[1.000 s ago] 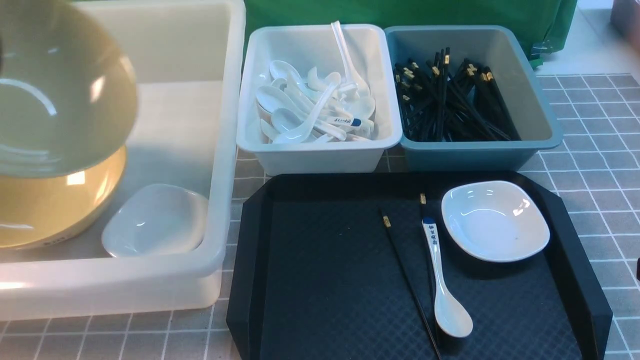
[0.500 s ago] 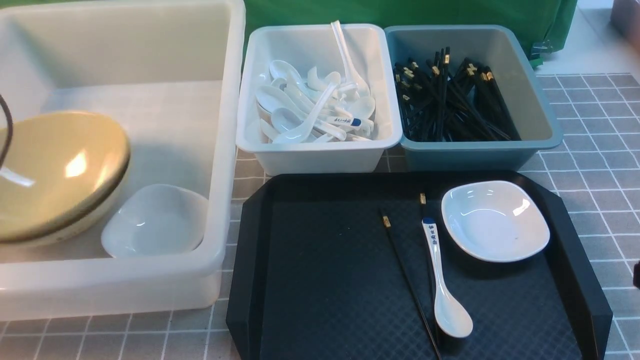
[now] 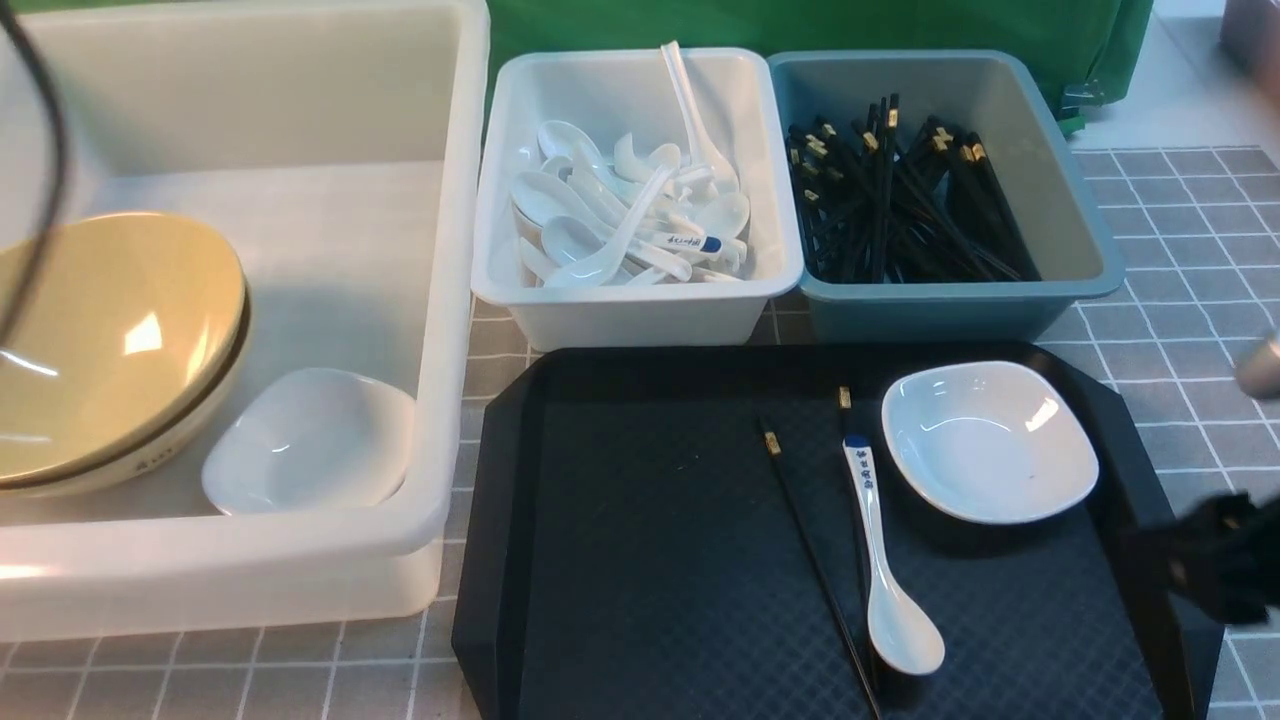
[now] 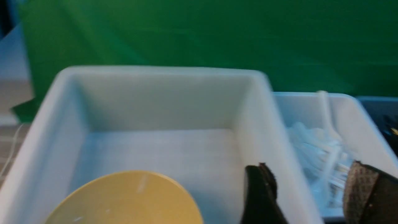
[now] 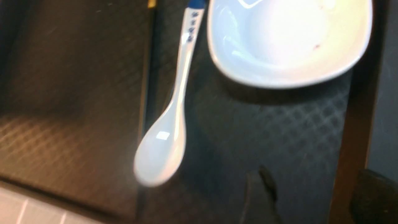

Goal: On grey table put chopsticks spoon bowls plates into blue grey white boxes.
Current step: 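Reach for and grasp the small white dish on the black tray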

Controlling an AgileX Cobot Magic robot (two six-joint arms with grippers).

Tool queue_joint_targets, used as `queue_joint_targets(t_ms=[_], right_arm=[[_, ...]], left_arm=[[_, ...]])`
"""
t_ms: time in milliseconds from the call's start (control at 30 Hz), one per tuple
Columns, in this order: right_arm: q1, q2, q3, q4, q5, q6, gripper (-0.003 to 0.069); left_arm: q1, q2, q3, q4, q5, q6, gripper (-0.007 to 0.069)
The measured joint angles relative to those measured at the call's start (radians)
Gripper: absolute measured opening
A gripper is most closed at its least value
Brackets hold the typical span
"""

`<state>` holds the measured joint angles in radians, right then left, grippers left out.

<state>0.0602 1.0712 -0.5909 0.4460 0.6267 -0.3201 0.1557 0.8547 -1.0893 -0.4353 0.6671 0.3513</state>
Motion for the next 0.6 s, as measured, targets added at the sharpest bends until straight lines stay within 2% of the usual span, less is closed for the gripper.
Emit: queue_joint_targets(t_ms=[133,267,333,400,600], right_arm=[[0.0,0.201,-0.117,-0.001,-0.087,-0.056,0.0468],[0.0,0.374,-0.24,-0.005,-0.121,-0.102,0.047],[0.0,0.459,-0.312,-0.024,-0.129,-0.119,0.0471],[0.0,0.532,-0.358,-0.039,-0.134,-0.123,0.0471],[0.0,0.673,-0.407,-0.052,-0.158,-0.123,0.0471]], left_arm=[[-0.173,-0.139,0.087,0.002,0.079,0.028,0.004],[-0.239,-0.224,0.23,0.038,0.168,0.061,-0.0004],[-0.267,-0.291,0.327,0.111,0.215,0.088,-0.001],[-0.29,-0.365,0.417,0.17,0.233,0.09,-0.0011],[-0.306,-0.566,0.598,0.233,0.233,0.096,-0.0011]])
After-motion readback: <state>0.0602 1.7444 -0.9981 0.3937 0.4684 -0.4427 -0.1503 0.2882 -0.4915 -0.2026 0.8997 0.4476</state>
